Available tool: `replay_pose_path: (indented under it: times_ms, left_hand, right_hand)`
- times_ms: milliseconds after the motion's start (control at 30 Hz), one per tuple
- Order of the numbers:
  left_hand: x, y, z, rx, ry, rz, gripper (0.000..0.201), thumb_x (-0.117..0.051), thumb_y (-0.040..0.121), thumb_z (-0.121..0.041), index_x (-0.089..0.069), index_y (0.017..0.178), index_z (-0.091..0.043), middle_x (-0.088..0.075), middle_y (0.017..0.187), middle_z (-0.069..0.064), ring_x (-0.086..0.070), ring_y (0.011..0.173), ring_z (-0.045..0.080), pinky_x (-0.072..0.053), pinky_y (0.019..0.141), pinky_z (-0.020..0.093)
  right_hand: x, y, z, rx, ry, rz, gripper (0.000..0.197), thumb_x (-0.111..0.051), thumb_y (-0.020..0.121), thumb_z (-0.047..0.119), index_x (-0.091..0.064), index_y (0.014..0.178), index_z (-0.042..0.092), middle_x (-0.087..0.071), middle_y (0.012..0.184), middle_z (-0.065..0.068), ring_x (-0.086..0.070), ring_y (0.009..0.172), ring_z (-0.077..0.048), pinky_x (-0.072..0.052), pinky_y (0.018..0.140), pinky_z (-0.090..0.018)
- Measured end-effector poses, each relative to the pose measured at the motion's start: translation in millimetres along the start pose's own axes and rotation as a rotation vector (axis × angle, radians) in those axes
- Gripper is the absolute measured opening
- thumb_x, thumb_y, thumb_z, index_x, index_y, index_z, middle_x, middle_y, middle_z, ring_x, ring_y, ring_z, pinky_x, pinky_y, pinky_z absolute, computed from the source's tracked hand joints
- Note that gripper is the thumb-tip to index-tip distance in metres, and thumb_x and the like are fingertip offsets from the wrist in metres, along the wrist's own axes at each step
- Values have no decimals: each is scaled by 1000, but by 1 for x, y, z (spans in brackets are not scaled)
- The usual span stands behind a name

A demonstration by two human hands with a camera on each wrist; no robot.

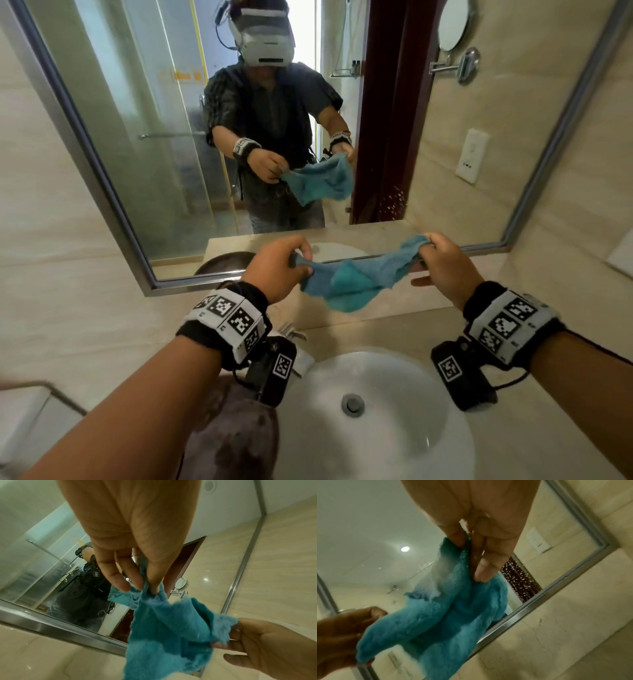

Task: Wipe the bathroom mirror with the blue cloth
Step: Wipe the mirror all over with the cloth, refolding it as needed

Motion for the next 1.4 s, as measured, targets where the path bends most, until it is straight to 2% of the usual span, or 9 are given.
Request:
replay_pose_path:
  times_ms: [133,300,467,567,733,933,1067,1233,1400]
  left_hand:
    - [0,-7,3,-45,80,215,23,-60,83,0,-58,96,-19,-60,108,7,-57,98,23,-49,86,32]
    - [-17,-11,-7,21,131,426,17,-64,88,-24,-57,103,-28,-61,111,-4,-58,98,14,-47,93,32]
    - [-34,0,-33,129,-8,315,53,-56,85,-56,-49,129,-29,-57,122,-7,-54,111,10,-42,100,30]
    - [-51,6,-50,143,-152,306,66,-68,76,-57,-45,131,-29,-58,124,-6,-56,110,10,-45,100,33]
    - [-62,15,-69,150,-50,211,38,-65,86,-36,-51,114,-14,-62,110,4,-59,97,18,-48,86,31]
    - [-51,21,-69,166,-146,155,19,-53,93,-21,-46,105,-7,-57,99,9,-56,92,25,-45,83,38]
    - [-38,21,-66,162,-143,85,17,-53,95,-24,-39,94,-14,-52,92,9,-47,80,20,-37,65,30]
    - [-33,19,-55,227,-221,62,26,-54,94,-34,-39,108,-17,-63,107,18,-62,96,33,-51,85,44]
    - [-29,13,-52,216,-246,69,24,-48,96,-37,-30,109,-26,-55,86,18,-56,73,26,-50,76,52]
  right_hand:
    - [5,-3,7,-88,119,40,18,-31,100,13,-45,91,19,-61,93,-9,-65,72,-18,-56,62,-37]
    - [3,-1,16,-63,178,103,13,-33,101,17,-46,105,15,-64,104,-11,-67,79,-18,-59,60,-32]
    - [-5,6,28,-87,193,149,14,-32,101,16,-44,108,15,-61,109,-16,-66,78,-25,-56,52,-28]
    - [-9,10,31,-83,227,144,9,-34,100,17,-43,103,15,-61,106,-16,-67,73,-22,-53,49,-26]
    - [-9,13,31,-59,197,191,10,-36,100,17,-43,92,17,-61,103,-12,-67,79,-22,-56,55,-29]
    - [-2,24,24,47,-117,176,12,-42,94,25,-50,85,21,-53,108,-10,-54,100,-19,-48,89,-42]
    - [-3,26,24,50,-138,176,19,-37,97,25,-44,82,18,-48,81,-2,-47,76,-13,-35,68,-31]
    - [-6,29,19,122,-267,140,22,-40,98,33,-35,84,17,-40,75,-1,-41,69,-16,-33,63,-33]
    - [-3,31,15,147,-292,138,19,-44,97,33,-34,100,17,-44,76,-5,-44,67,-21,-36,59,-31]
Point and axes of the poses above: each hand's wrist, its own y-axis towards the middle knuckle, its own x-axis out of the back of the hand, z = x × y, the point moved 1 cm from there along y, towards the middle knuckle
